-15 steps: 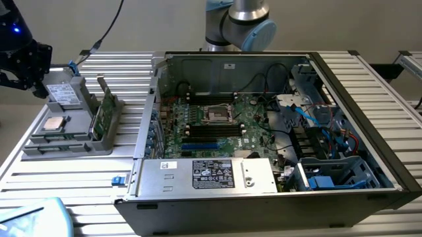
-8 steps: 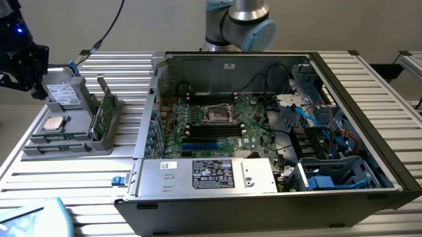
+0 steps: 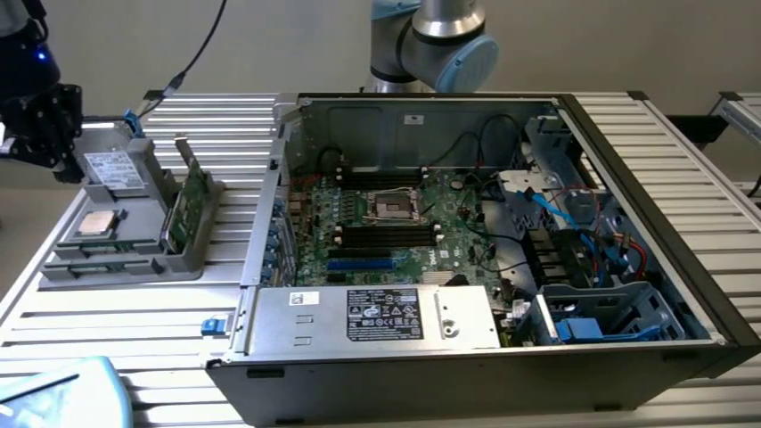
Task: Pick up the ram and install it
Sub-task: 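Pick up the ram and move it above insertion slot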
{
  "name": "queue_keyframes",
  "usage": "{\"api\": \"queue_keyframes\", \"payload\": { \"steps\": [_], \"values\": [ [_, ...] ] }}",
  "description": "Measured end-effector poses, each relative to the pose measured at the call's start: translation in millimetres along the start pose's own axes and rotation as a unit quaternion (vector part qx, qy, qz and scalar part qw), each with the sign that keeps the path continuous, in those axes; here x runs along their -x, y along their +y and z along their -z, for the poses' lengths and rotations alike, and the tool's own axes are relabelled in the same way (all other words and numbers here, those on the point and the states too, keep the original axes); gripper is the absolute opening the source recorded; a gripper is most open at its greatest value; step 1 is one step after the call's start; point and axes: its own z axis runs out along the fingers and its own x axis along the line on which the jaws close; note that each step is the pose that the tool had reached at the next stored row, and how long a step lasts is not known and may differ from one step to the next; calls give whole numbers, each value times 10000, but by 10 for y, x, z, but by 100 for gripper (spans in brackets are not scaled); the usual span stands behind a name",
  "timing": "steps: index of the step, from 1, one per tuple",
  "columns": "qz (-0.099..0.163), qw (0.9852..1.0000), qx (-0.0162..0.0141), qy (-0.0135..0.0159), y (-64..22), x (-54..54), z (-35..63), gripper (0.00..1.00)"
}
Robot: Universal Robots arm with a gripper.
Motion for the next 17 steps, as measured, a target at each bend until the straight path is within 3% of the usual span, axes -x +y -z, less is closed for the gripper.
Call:
{"api": "queue_keyframes", "payload": {
  "steps": [6, 11, 12, 17],
  "values": [
    [535, 9985, 7, 67, 1, 0, -26, 11],
    [559, 9984, 8, 70, 4, 0, -28, 11],
    [559, 9984, 8, 70, 4, 0, -28, 18],
    [560, 9984, 6, 70, 9, -1, -34, 31]
  ]
}}
